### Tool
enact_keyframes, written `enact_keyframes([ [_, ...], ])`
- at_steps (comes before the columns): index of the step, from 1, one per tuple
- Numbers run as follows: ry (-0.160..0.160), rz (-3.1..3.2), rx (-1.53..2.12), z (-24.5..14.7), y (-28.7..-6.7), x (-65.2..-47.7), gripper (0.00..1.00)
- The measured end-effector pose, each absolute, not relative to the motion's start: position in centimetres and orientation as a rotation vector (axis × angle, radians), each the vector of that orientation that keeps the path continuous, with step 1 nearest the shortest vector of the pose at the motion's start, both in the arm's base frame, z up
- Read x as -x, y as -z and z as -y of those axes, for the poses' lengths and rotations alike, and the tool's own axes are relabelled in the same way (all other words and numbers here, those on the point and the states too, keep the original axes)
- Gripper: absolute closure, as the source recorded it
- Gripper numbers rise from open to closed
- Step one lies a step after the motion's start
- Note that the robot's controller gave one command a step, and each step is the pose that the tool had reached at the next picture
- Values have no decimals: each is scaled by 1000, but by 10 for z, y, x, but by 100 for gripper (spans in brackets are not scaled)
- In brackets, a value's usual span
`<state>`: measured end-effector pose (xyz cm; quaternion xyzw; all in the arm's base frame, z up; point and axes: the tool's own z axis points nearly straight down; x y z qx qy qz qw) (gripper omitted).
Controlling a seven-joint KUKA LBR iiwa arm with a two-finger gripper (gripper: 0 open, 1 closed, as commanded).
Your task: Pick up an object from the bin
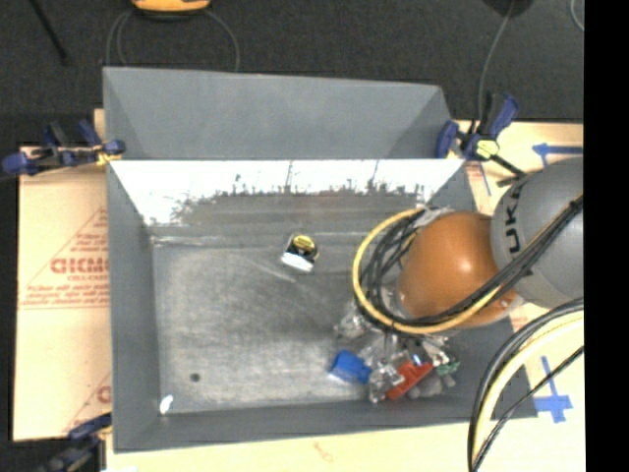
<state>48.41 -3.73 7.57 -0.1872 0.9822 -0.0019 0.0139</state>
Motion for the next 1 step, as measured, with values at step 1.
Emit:
enact_keyframes([
  [1, 3, -3068, 579, 37, -75, -482, 100],
])
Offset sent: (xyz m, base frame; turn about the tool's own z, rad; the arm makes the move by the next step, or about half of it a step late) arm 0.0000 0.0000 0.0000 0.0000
